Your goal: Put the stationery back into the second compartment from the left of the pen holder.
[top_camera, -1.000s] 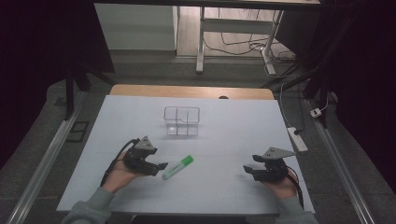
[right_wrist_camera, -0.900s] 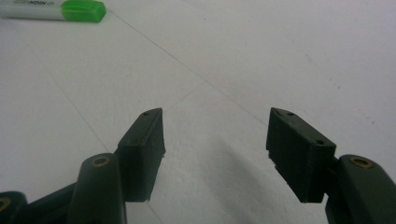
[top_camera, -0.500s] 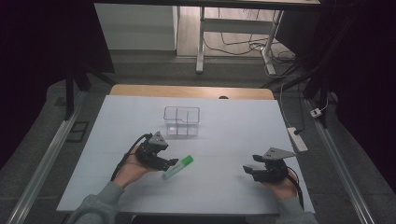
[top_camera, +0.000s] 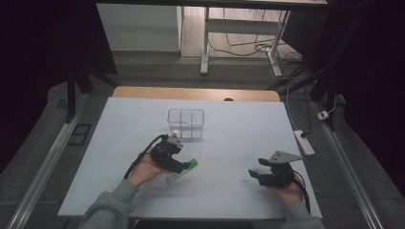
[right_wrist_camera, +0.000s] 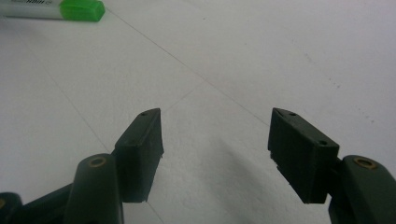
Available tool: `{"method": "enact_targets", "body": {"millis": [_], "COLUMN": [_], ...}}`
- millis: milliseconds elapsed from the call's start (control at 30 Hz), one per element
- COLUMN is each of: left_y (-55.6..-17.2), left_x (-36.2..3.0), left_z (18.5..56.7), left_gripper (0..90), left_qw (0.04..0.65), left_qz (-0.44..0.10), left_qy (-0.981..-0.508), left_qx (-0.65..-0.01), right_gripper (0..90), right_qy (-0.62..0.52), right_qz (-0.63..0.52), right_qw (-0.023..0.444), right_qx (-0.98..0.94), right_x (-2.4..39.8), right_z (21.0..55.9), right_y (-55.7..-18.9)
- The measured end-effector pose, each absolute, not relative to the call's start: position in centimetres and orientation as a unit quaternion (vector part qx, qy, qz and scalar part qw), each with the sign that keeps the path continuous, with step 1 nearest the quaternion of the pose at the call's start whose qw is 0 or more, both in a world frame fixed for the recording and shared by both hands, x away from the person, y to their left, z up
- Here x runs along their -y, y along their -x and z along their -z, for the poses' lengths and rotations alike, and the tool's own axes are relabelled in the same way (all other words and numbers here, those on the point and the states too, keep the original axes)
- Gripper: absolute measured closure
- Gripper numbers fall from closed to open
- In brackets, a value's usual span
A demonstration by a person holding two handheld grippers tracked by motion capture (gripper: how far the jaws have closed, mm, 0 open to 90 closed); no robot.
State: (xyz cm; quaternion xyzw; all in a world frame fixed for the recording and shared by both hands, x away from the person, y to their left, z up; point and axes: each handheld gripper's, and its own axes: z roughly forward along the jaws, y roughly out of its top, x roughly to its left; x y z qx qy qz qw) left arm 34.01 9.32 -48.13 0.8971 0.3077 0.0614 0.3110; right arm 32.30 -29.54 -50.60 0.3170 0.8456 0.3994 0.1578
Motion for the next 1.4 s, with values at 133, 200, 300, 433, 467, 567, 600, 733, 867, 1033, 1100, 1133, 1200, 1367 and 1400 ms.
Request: {"method": "enact_targets", "body": {"millis": [133, 200, 300, 433, 467, 567, 600, 733, 867, 1033, 1100, 1133, 1200, 1367, 1400], "left_y": [-34.5, -34.8, -35.2, -35.6, -35.7, -35.8, -35.9, -36.3, -36.6, -36.6, -36.6, -36.6, -36.6, -36.5, -36.4], "left_x": [-8.2, -7.7, -7.2, -6.9, -6.9, -6.9, -6.9, -6.8, -6.6, -6.4, -6.3, -6.2, -6.0, -5.7, -5.6], "left_z": [48.7, 48.9, 49.2, 49.6, 49.7, 49.9, 49.9, 50.3, 50.8, 51.0, 51.1, 51.2, 51.4, 51.3, 51.2], "left_gripper": [27.2, 27.3, 27.6, 27.9, 27.9, 28.0, 28.0, 28.2, 29.5, 33.7, 35.6, 36.8, 39.4, 46.3, 47.8], "left_qw": [0.297, 0.289, 0.279, 0.272, 0.270, 0.270, 0.269, 0.260, 0.248, 0.239, 0.232, 0.228, 0.223, 0.211, 0.211], "left_qz": [-0.052, -0.047, -0.044, -0.040, -0.039, -0.035, -0.034, -0.031, -0.028, -0.032, -0.033, -0.034, -0.034, -0.047, -0.047], "left_qy": [-0.904, -0.909, -0.913, -0.914, -0.914, -0.915, -0.914, -0.917, -0.922, -0.926, -0.929, -0.930, -0.932, -0.935, -0.936], "left_qx": [-0.303, -0.297, -0.295, -0.299, -0.299, -0.299, -0.301, -0.300, -0.297, -0.291, -0.287, -0.285, -0.283, -0.280, -0.279], "right_gripper": [35.4, 35.4, 35.3, 35.2, 35.1, 35.1, 35.1, 34.9, 34.9, 34.7, 34.6, 34.6, 34.5, 34.5, 34.4], "right_qy": [-0.317, -0.317, -0.317, -0.321, -0.319, -0.319, -0.319, -0.321, -0.322, -0.324, -0.323, -0.322, -0.322, -0.324, -0.324], "right_qz": [-0.400, -0.398, -0.396, -0.395, -0.394, -0.391, -0.390, -0.389, -0.390, -0.386, -0.384, -0.383, -0.383, -0.382, -0.382], "right_qw": [0.156, 0.156, 0.156, 0.155, 0.156, 0.155, 0.155, 0.153, 0.151, 0.151, 0.152, 0.154, 0.154, 0.153, 0.152], "right_qx": [-0.846, -0.846, -0.847, -0.847, -0.848, -0.849, -0.850, -0.850, -0.849, -0.850, -0.851, -0.852, -0.852, -0.852, -0.852], "right_x": [29.5, 29.5, 29.5, 29.5, 29.5, 29.5, 29.4, 29.4, 29.4, 29.4, 29.4, 29.4, 29.4, 29.4, 29.4], "right_z": [50.7, 50.7, 50.7, 50.9, 50.9, 51.0, 51.0, 50.9, 51.0, 51.1, 51.1, 51.1, 51.1, 51.1, 51.1], "right_y": [-32.3, -32.4, -32.4, -32.4, -32.4, -32.5, -32.5, -32.5, -32.6, -32.6, -32.6, -32.6, -32.6, -32.6, -32.6]}}
